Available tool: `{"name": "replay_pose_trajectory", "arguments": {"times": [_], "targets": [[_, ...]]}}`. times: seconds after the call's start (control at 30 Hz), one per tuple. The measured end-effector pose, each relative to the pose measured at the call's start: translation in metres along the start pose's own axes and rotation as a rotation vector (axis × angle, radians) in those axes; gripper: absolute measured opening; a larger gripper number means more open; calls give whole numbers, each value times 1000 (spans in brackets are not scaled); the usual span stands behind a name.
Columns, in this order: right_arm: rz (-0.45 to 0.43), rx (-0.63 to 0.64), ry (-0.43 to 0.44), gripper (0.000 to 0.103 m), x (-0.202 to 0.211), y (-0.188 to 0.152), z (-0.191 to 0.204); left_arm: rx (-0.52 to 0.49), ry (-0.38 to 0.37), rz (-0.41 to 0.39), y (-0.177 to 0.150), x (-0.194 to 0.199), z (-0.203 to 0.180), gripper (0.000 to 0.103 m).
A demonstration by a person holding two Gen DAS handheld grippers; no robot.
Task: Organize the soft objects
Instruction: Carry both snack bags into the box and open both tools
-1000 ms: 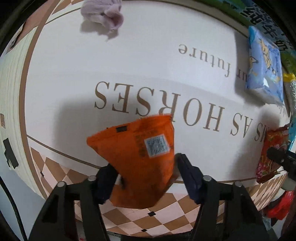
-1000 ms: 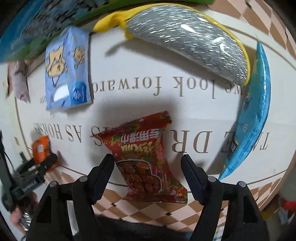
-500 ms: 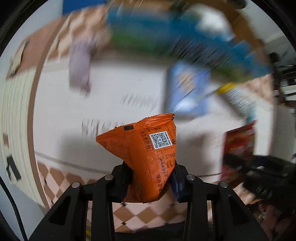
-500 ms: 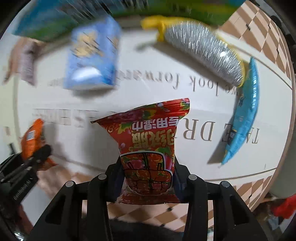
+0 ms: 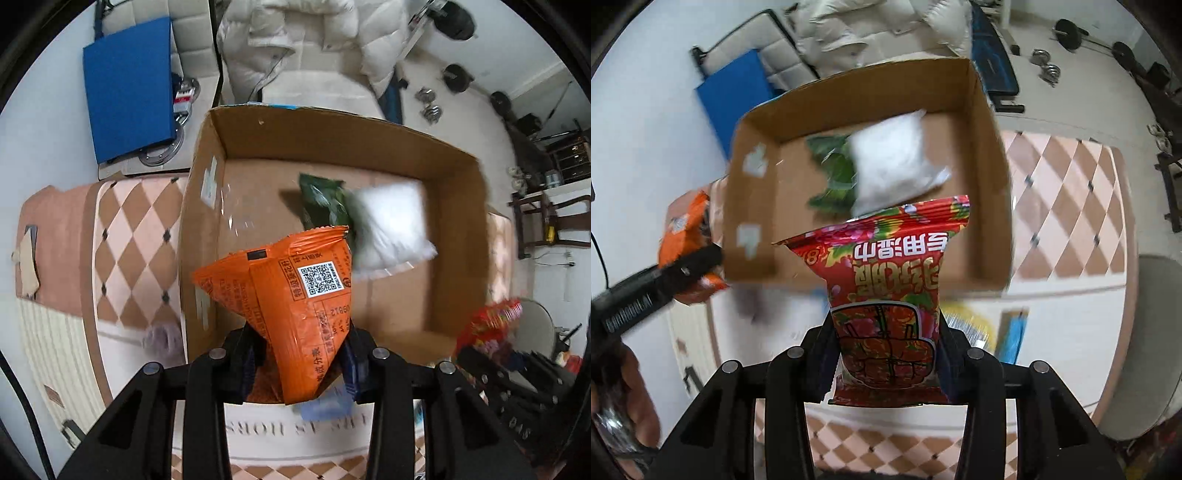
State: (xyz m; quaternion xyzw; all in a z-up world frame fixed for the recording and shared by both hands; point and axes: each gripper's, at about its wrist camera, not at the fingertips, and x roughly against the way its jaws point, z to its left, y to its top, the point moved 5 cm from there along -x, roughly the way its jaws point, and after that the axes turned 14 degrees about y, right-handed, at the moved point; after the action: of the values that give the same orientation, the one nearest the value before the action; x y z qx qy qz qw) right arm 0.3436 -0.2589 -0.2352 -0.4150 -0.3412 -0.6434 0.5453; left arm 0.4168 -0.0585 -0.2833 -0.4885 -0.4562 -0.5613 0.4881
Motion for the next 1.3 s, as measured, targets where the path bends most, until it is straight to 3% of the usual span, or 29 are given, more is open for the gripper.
{"name": "replay_pose_trajectory", "arguments": {"times": [0.23,0.43,0.63,0.87,0.93,0.97,1.03,1.07,1.1,1.17,1.23,1.3], "targets": [[105,-52,-69,46,-64,28,-13,-22,36,146,60,-68,-11,34],[173,-89,-92,46,-118,36,-29,-19,74,226,80,-112,-11,34],[221,-126,-90,46,-154,36,-41,-14,85,263,86,-134,-12,34],[247,-143,-75,47,-170,34,-41,-15,73,255,90,-124,-14,37],[251,-132,-65,48,-171,35,-42,1,41,252,89,-114,-13,53],[253,-128,-61,54,-171,34,-41,3,27,242,90,-108,-11,54],[245,-113,-42,79,-164,34,-34,4,-5,227,86,-95,-12,68],[236,-100,-41,87,-159,34,-30,3,-3,224,83,-89,-12,77],[226,-82,-44,88,-154,34,-26,0,2,209,87,-80,-13,92],[205,-47,-57,91,-141,34,-15,-12,13,167,84,-61,-13,96],[176,-13,-66,102,-127,33,-4,-10,1,133,73,-46,-8,98],[135,19,-80,103,-114,34,4,-4,-1,94,66,-29,-8,99]]}}
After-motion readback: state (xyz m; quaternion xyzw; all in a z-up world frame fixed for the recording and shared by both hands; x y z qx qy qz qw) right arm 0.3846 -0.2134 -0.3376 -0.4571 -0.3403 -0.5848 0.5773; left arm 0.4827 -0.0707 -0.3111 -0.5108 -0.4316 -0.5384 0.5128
